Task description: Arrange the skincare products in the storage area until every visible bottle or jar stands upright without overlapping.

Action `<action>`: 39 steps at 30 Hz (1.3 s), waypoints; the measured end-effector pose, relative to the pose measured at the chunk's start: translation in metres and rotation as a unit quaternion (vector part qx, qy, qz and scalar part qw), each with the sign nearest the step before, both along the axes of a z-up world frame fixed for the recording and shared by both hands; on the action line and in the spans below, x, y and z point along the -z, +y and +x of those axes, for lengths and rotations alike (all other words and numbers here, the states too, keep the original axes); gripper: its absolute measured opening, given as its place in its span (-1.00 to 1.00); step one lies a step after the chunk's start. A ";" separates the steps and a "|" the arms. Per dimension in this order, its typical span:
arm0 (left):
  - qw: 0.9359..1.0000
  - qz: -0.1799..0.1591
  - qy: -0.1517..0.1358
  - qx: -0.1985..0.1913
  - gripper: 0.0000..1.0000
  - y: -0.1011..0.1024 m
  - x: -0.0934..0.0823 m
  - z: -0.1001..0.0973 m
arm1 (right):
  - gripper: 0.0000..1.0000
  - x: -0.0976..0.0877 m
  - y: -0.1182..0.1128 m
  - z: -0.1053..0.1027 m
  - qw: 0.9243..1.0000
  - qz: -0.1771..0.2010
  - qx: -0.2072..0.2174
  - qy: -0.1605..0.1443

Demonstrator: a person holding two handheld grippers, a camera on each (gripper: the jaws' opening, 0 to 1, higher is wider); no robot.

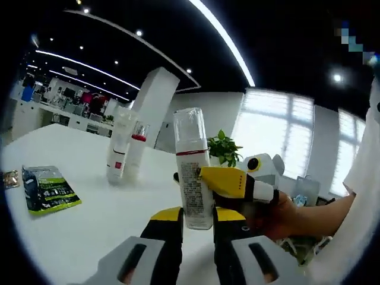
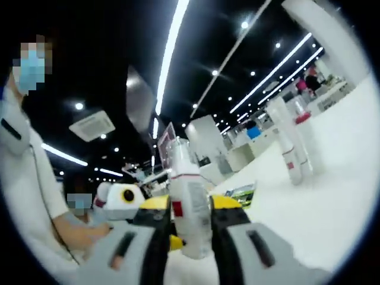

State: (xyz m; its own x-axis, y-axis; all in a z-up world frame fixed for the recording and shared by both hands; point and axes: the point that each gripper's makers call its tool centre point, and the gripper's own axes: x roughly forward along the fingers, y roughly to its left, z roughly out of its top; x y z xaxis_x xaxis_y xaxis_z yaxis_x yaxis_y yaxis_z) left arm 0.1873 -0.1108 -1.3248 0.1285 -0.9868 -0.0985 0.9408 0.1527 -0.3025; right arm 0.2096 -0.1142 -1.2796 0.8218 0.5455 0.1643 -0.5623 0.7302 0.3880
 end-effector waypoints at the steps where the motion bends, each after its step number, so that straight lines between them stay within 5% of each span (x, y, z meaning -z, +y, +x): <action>1: 1.000 0.018 -0.011 -0.007 -0.66 0.002 0.005 0.004 | -0.56 0.005 -0.002 0.001 1.000 -0.025 0.007 0.005; 6: 1.000 0.022 -0.012 -0.002 -0.66 0.004 0.013 0.008 | -0.57 0.013 0.002 0.004 0.998 -0.061 0.009 0.017; 12: 0.999 -0.021 0.017 0.036 -0.67 0.010 0.019 0.004 | -0.56 0.025 0.009 0.003 0.994 -0.102 -0.008 0.032; 28: 0.998 0.010 -0.039 0.053 -0.65 0.009 0.026 0.006 | -0.58 0.039 0.011 0.001 0.985 -0.170 -0.013 0.035; 33: 0.997 -0.003 -0.056 0.046 -0.68 0.011 0.025 0.013 | -0.59 0.034 0.006 0.009 0.985 -0.170 0.011 0.027; 35: 0.997 0.022 -0.073 0.015 -0.69 0.016 0.034 0.027 | -0.59 0.031 0.001 0.013 0.986 -0.161 0.018 0.029; 39: 0.999 -0.027 -0.030 -0.004 -0.69 0.020 0.021 0.041 | -0.59 0.030 -0.008 0.016 0.985 -0.165 0.036 0.029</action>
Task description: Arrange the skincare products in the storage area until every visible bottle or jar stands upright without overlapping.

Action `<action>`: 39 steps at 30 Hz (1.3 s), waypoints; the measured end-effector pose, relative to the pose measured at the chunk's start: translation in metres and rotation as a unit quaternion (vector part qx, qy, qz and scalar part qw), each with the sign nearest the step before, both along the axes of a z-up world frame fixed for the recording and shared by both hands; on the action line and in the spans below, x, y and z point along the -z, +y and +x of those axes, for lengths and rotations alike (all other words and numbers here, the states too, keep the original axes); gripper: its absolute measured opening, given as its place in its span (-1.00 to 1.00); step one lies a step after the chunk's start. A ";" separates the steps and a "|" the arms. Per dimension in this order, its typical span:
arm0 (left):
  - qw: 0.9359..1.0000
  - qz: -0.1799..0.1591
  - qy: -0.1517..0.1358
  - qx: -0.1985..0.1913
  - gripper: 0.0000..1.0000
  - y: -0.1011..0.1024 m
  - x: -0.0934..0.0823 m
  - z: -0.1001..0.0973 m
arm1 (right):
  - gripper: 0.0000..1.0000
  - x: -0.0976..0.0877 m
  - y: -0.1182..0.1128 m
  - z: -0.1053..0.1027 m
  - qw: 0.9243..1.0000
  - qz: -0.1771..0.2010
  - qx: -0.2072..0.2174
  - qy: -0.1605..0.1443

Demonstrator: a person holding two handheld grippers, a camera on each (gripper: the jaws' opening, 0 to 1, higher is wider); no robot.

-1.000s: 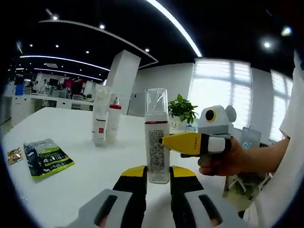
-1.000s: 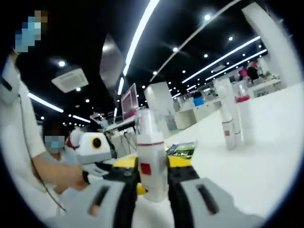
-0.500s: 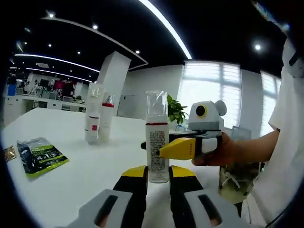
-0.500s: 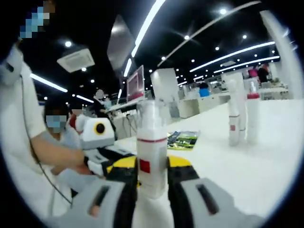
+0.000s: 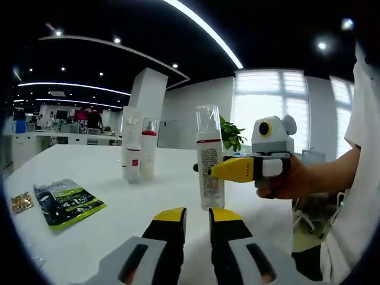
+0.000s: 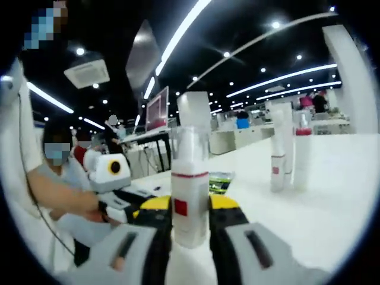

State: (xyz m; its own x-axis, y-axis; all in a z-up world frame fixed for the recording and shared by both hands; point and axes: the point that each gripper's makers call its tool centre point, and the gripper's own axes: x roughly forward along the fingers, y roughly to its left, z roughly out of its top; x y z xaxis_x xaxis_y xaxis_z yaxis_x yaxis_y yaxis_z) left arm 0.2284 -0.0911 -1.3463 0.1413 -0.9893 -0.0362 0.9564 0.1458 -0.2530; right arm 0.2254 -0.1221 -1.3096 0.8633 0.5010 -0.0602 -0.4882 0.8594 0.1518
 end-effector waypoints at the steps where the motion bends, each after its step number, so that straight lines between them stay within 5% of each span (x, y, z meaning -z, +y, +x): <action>1: 1.000 0.005 -0.002 -0.002 -0.68 0.002 0.002 0.002 | -0.59 0.000 -0.003 0.001 1.000 -0.003 0.006 -0.001; 10: 0.999 0.033 -0.034 -0.005 -0.65 -0.002 0.010 0.009 | -0.58 0.006 -0.037 0.030 0.997 -0.025 0.074 -0.004; 24: 0.999 0.016 -0.033 0.007 -0.58 -0.003 0.006 0.003 | -0.58 0.001 -0.097 0.086 0.984 -0.049 0.169 -0.034; 34: 0.999 0.025 -0.033 0.010 -0.54 -0.005 0.008 0.001 | -0.58 0.007 -0.122 0.101 0.978 -0.014 0.204 -0.039; 39: 0.999 0.026 -0.023 0.010 -0.53 -0.005 0.009 0.002 | -0.58 0.007 -0.120 0.103 0.981 -0.022 0.185 -0.056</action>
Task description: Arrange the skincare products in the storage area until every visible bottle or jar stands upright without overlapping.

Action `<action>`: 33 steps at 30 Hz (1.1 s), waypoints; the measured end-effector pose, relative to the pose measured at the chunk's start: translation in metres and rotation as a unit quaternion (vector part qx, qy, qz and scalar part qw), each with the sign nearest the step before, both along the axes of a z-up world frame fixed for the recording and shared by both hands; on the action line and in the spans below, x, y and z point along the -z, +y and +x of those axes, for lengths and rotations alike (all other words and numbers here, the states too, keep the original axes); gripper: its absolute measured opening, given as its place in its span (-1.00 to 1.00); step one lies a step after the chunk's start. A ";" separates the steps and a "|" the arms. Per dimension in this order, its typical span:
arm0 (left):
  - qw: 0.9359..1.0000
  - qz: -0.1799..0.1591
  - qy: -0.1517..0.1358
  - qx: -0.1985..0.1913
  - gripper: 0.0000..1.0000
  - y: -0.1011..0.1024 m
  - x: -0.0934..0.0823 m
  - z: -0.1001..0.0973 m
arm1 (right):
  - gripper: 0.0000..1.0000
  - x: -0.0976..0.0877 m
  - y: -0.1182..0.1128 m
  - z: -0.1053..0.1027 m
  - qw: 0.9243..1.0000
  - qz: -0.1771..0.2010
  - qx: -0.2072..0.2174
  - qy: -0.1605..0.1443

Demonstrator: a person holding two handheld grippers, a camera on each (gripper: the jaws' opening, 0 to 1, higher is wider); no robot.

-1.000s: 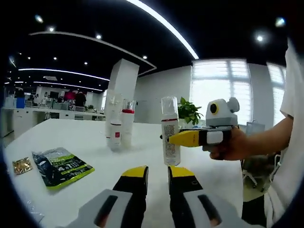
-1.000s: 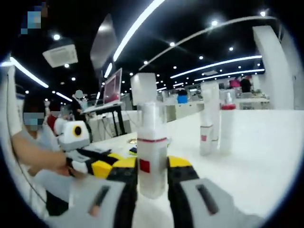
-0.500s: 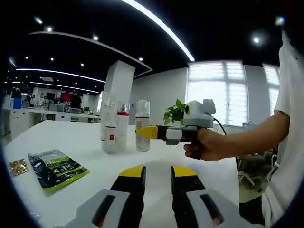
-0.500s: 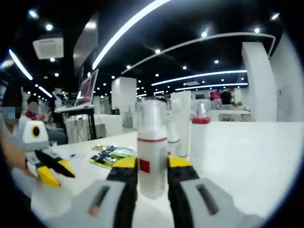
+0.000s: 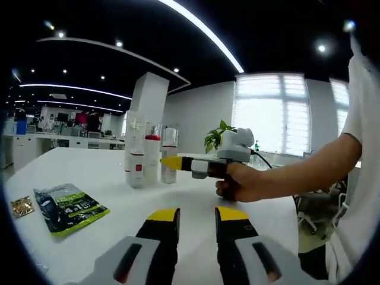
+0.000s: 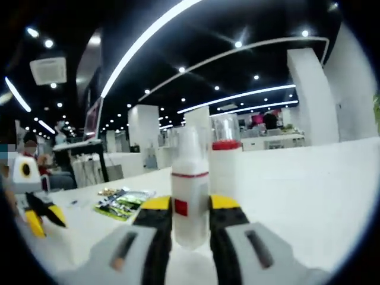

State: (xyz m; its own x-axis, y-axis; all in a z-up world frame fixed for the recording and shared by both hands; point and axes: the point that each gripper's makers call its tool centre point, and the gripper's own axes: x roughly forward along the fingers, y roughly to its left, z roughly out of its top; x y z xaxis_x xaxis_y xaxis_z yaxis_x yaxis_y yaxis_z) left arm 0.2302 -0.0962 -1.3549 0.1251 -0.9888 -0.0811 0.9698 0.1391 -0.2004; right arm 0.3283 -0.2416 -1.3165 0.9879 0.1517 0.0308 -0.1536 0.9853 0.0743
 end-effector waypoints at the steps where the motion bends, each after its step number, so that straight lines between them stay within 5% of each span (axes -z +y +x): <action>1: 1.000 0.002 0.001 0.001 -0.53 0.000 0.001 -0.001 | -0.58 -0.008 0.002 0.001 1.000 -0.016 -0.005 -0.021; 19: 0.999 0.027 -0.003 0.017 -0.56 -0.005 0.008 -0.009 | -0.58 0.027 -0.005 0.025 0.996 -0.072 0.006 0.046; 33: 0.999 0.036 -0.005 0.021 -0.57 -0.006 0.012 -0.011 | -0.57 0.029 -0.009 0.027 0.997 -0.054 0.017 0.051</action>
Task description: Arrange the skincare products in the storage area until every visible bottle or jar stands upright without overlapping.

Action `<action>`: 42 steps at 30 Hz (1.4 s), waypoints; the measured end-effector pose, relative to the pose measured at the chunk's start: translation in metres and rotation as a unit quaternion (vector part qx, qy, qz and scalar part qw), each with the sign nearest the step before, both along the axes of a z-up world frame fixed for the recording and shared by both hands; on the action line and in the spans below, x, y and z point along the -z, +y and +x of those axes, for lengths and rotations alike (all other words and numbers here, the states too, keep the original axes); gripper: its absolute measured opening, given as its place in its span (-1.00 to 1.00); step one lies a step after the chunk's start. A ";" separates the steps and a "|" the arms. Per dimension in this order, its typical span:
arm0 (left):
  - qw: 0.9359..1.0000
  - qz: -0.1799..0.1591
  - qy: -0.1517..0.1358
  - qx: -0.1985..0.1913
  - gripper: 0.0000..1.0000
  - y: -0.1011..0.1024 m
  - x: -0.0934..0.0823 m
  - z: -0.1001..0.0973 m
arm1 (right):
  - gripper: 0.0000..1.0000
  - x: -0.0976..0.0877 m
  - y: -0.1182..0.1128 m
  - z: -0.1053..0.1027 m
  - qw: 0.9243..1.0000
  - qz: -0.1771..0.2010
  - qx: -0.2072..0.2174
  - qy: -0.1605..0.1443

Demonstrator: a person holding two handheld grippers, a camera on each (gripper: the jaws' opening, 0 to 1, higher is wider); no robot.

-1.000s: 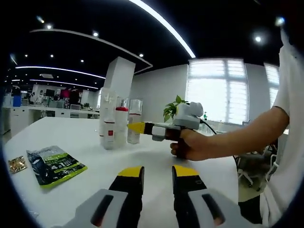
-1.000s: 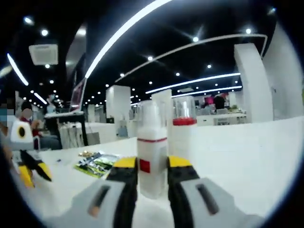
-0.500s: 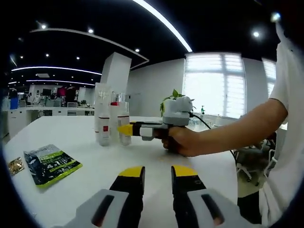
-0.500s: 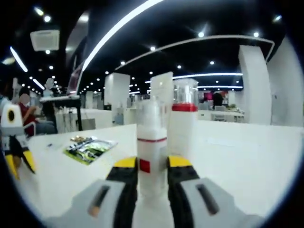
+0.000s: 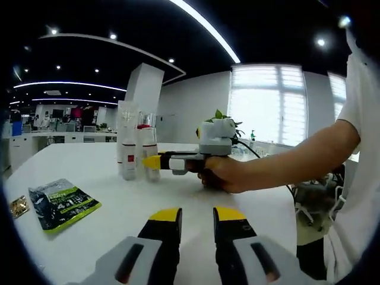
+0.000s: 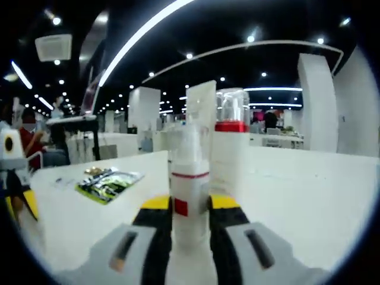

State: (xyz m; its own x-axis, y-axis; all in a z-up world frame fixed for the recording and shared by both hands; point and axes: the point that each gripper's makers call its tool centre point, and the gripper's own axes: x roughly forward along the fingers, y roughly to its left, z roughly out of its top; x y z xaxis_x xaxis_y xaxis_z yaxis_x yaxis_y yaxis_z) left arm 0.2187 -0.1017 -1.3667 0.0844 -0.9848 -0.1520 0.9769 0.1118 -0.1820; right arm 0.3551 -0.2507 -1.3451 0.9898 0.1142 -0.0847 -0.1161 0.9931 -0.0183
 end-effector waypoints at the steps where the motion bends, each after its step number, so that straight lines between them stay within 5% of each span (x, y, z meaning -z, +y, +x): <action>1: 1.000 -0.001 0.000 0.001 -0.56 0.000 0.000 0.000 | -0.57 0.000 0.000 0.000 1.000 0.000 0.000 0.000; 22: 1.000 -0.009 0.001 -0.001 -0.56 0.001 -0.003 0.000 | -0.57 0.003 -0.020 0.008 0.998 -0.012 0.059 0.005; 33: 1.000 -0.006 0.000 -0.001 -0.56 0.000 -0.002 0.000 | -0.56 0.004 -0.023 0.011 0.998 -0.022 0.061 0.005; 36: 1.000 -0.006 -0.002 -0.001 -0.56 0.000 -0.002 0.000 | -0.54 0.014 -0.023 0.010 0.997 -0.043 0.059 0.034; 42: 1.000 -0.004 0.000 -0.001 -0.56 0.000 -0.001 0.001 | -0.41 0.015 -0.017 0.007 0.997 -0.045 0.049 0.034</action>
